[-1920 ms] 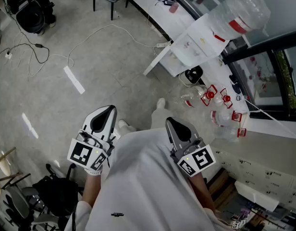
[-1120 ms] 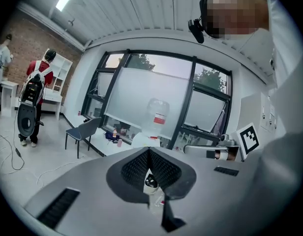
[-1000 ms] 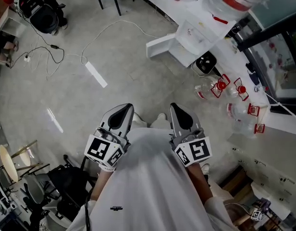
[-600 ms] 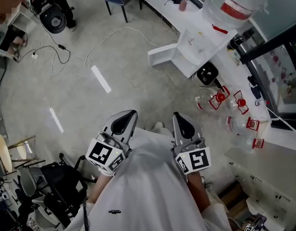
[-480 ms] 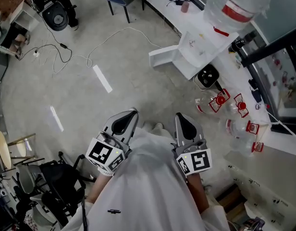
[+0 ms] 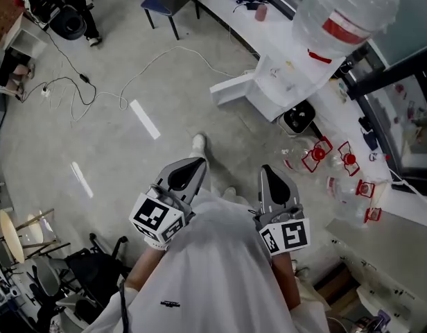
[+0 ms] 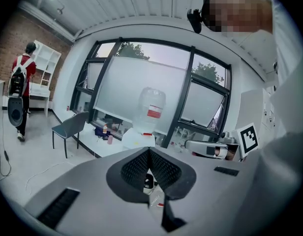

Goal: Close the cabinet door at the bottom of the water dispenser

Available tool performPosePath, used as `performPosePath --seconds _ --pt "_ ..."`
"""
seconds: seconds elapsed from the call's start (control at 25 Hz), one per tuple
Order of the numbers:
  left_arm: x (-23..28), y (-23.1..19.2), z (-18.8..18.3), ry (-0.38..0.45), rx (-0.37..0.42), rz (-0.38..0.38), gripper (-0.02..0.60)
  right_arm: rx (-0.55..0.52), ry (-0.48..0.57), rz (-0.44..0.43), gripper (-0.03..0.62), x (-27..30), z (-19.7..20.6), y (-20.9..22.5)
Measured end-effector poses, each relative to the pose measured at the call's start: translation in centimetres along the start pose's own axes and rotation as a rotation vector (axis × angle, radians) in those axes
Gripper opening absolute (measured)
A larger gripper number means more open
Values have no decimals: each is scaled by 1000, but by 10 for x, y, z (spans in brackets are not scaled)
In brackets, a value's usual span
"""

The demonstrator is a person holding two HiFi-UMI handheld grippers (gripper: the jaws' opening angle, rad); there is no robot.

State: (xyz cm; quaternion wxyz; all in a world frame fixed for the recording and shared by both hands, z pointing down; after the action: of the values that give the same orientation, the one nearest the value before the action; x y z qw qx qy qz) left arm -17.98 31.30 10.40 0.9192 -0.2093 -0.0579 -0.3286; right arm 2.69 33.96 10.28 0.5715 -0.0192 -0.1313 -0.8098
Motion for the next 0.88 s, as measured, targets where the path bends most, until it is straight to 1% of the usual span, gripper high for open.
performPosePath --seconds 0.24,0.52,0.64,0.76,0.88 --pt "45 -87 -44 -32 1 70 6 4 -20 80 9 88 -25 6" --pt "70 -183 -97 -35 -12 137 6 -12 -7 162 11 180 -59 -11" --pt "81 -215 -112 -48 -8 171 6 -10 -8 200 11 210 -66 -16" --pt "96 -240 -120 -81 -7 199 6 -15 -12 229 10 231 -71 -19" --pt "114 -257 -122 -108 -46 215 6 -26 -29 245 11 244 -71 -16"
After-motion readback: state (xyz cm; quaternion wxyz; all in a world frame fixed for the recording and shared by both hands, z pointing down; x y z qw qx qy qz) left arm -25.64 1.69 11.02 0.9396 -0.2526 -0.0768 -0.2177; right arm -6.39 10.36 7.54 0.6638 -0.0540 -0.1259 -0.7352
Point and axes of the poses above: the fingertips, and each gripper's own axes: x forward along the fingers, y to its right, z out of its underside, the point moved 6 cm from there along -x, backward along the fingers, and after that the axes turned 7 degrees about z, right-handed, at the moved point
